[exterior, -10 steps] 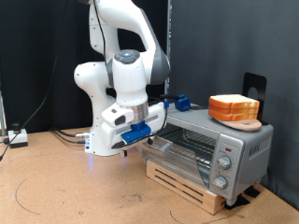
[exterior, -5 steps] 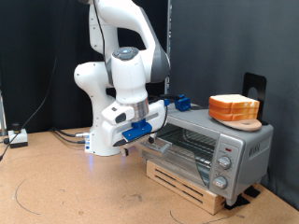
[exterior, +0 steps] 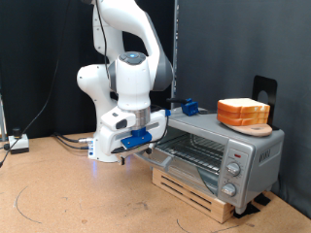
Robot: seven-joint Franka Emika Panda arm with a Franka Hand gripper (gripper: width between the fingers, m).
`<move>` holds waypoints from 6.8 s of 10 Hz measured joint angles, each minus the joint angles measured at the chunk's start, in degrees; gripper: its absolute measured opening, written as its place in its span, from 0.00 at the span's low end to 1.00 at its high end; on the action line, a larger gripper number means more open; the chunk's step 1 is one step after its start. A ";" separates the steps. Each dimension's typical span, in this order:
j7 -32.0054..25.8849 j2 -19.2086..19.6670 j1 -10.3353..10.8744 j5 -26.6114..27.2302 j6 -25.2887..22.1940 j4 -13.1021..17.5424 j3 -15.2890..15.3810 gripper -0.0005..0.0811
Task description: Make a piece of toast with the oven
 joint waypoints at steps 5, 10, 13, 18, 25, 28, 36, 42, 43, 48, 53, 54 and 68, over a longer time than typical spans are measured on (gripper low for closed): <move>1.53 5.07 -1.91 0.09 3.77 0.12 -1.60 0.99; -3.13 6.73 -1.87 2.84 5.24 0.84 -1.72 0.99; -4.51 7.13 -1.82 0.51 8.11 0.34 -1.44 0.99; -0.86 9.94 -1.88 -1.90 9.38 1.03 -2.09 0.99; -2.06 14.96 -1.50 5.76 12.44 5.96 -0.23 0.99; 1.14 17.95 -1.10 3.97 12.31 8.31 -0.25 0.99; 2.14 20.59 -1.85 3.01 12.31 9.50 -2.11 0.99; -6.27 15.51 -4.40 9.72 3.30 11.85 -1.91 0.99; -8.90 15.22 -4.44 13.46 2.55 11.91 -1.58 0.99; -23.42 6.75 -5.27 26.19 -16.48 13.15 -1.26 0.99; -22.34 -2.75 -5.27 22.27 -26.71 11.51 -1.00 0.99; -21.91 -5.31 -5.27 21.72 -26.70 9.75 -0.96 0.99; -68.12 -20.13 1.34 27.22 -39.78 11.14 0.56 0.99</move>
